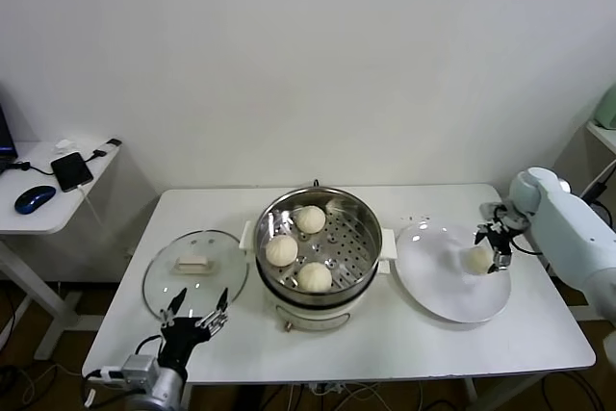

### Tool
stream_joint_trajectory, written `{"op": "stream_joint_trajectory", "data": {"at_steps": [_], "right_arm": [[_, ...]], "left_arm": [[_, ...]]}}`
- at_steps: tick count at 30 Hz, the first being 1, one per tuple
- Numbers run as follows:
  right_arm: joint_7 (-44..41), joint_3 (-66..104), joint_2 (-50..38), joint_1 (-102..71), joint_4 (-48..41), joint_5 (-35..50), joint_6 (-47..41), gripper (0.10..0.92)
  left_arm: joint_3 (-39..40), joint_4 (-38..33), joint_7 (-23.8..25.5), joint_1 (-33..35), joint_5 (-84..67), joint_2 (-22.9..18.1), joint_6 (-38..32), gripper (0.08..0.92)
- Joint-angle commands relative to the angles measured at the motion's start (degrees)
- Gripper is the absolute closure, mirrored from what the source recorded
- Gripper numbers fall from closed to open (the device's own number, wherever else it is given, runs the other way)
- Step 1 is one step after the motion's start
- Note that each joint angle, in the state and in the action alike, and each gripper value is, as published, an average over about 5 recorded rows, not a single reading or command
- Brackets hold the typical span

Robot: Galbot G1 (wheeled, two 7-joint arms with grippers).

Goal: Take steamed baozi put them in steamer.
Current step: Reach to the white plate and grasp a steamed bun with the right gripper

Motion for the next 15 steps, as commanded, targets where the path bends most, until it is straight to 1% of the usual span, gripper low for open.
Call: {"op": "stream_joint_trajectory", "data": {"at_steps": [1, 15], "right_arm": [[1.96, 0.62, 0.81, -0.34, -1.63, -1.29, 0.21, 0.203], [2.09, 0.62, 1.37, -0.39, -1.53, -1.42, -0.20, 0.203]], "left_arm": [[0.19, -0.03, -0.03, 0.00, 0.02, -0.12, -0.02, 0.177], [0.24, 0.31, -0.06, 0.05, 0.04, -0.13, -0.22, 0.177]]}}
